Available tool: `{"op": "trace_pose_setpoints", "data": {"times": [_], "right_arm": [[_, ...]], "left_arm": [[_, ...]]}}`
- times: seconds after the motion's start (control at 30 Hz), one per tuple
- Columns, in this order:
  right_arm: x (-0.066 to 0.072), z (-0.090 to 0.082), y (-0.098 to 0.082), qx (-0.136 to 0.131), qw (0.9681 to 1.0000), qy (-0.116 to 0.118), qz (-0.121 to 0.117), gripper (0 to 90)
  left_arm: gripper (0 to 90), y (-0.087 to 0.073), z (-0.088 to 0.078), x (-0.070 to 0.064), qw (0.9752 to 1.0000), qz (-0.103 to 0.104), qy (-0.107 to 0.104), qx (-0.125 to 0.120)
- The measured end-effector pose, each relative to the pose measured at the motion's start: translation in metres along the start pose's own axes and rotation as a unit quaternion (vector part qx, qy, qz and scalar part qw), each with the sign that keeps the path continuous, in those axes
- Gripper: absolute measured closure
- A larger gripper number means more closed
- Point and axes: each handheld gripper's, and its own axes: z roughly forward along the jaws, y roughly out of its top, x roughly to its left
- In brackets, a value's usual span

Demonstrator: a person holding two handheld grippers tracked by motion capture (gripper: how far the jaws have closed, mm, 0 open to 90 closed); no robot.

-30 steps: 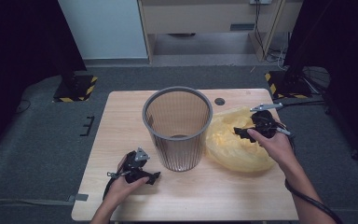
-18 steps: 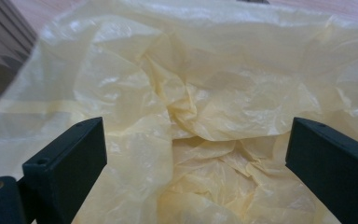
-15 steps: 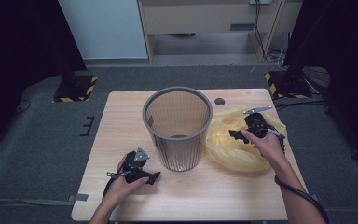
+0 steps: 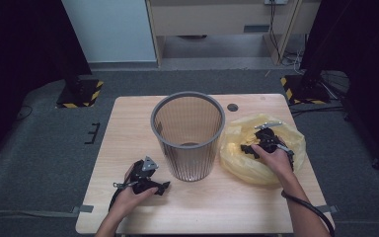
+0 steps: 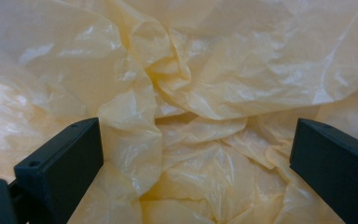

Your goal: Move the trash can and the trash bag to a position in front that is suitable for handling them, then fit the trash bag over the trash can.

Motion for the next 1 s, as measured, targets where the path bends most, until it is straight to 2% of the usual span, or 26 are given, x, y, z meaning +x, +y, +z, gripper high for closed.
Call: {"op": "trace_pose_setpoints", "data": {"times": [0.17, 0.23, 0.7, 0.87, 0.93, 1.0], "right_arm": [[-0.002, 0.007, -0.008, -0.004, 1.0000, -0.005, 0.003, 1.4], [-0.002, 0.007, -0.011, -0.014, 0.9998, -0.010, 0.003, 1.2], [0.003, 0.009, -0.014, -0.021, 0.9991, -0.032, -0.018, 2.2], [0.004, 0.007, -0.015, -0.022, 0.9985, -0.041, -0.029, 11.8], [0.004, 0.005, -0.015, -0.027, 0.9984, -0.038, -0.034, 19.1], [0.004, 0.003, -0.016, -0.030, 0.9984, -0.035, -0.034, 30.9]], "left_arm": [[0.0, 0.000, 0.000, 0.000, 1.0000, 0.000, 0.001, 0.001], [0.0, 0.000, 0.000, 0.000, 1.0000, -0.001, 0.001, 0.000], [0.0, -0.001, 0.000, -0.001, 1.0000, -0.005, 0.005, -0.003], [0.0, -0.001, 0.000, -0.001, 1.0000, -0.005, 0.005, -0.003], [0.0, -0.001, 0.000, -0.001, 1.0000, -0.005, 0.005, -0.003], [0.0, 0.000, 0.000, -0.001, 1.0000, -0.005, 0.005, -0.003]]}}
